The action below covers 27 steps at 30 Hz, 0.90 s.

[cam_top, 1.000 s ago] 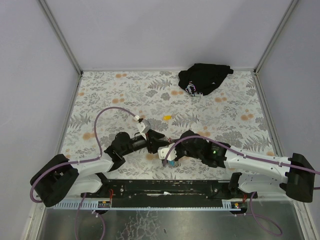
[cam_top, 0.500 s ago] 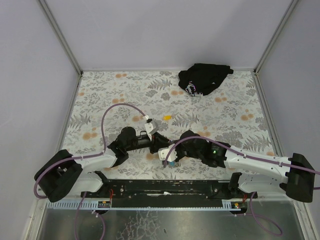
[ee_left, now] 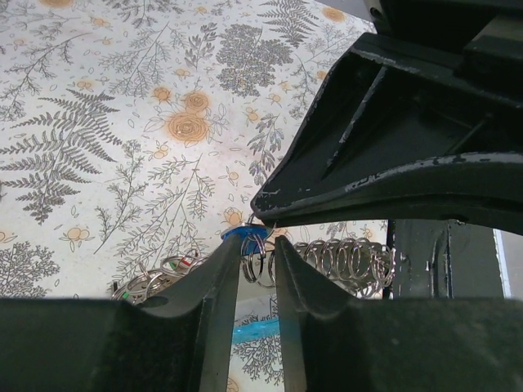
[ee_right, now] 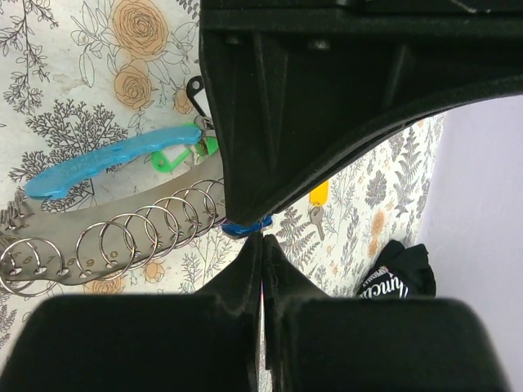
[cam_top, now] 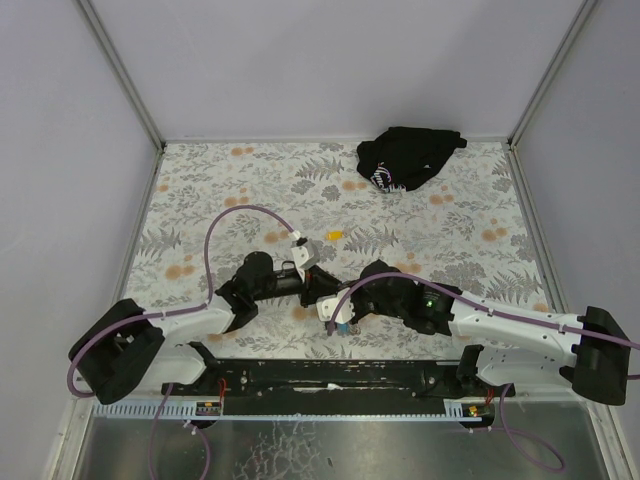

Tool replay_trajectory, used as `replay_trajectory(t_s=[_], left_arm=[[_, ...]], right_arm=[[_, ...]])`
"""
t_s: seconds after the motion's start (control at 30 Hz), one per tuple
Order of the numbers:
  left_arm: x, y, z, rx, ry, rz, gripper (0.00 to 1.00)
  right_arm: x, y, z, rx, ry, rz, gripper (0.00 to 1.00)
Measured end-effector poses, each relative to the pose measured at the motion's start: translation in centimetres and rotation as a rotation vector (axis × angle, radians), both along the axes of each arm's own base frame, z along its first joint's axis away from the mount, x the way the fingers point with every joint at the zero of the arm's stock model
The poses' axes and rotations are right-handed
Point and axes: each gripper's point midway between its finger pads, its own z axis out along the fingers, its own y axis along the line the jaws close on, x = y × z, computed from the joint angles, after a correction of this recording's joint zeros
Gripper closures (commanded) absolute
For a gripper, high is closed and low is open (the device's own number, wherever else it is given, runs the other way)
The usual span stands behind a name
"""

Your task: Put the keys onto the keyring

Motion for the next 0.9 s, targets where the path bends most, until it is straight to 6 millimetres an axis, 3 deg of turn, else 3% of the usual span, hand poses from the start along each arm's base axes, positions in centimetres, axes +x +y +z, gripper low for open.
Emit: replay_trajectory(t_s=[0.6,0.9], left_arm=[[0.4,0.6,0.9,-0.012,-0.023,0.015,0.80],[0.8,1.1,1.5,-0.019,-0.038,0.043,0.74]], right_arm=[[0.0,0.0,0.3,0.008,-0.003,0.000,1.00],[-0.1,-0.2,0.5,0.013,-0.004,0.002,1.00]])
